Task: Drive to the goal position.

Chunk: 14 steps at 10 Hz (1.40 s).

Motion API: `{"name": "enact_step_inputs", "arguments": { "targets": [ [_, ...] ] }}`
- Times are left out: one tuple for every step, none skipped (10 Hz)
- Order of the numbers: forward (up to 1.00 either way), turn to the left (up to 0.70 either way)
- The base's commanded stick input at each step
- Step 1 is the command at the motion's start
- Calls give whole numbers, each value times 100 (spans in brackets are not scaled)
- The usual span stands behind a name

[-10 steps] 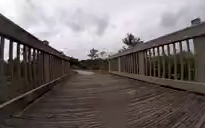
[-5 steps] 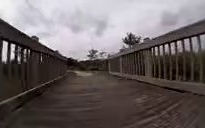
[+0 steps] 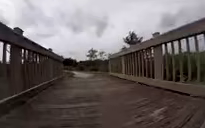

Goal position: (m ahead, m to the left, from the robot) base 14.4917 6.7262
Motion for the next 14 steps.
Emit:
{"name": "enact_step_inputs", "arguments": {
  "targets": [
    [85, 34],
    [85, 34],
    [85, 34],
    [85, 34],
    [85, 15],
    [85, 0],
    [85, 0],
    [85, 0],
    [85, 0],
    [85, 0],
    [85, 0],
    [85, 0],
    [85, 0],
    [85, 0]
  ]
}}
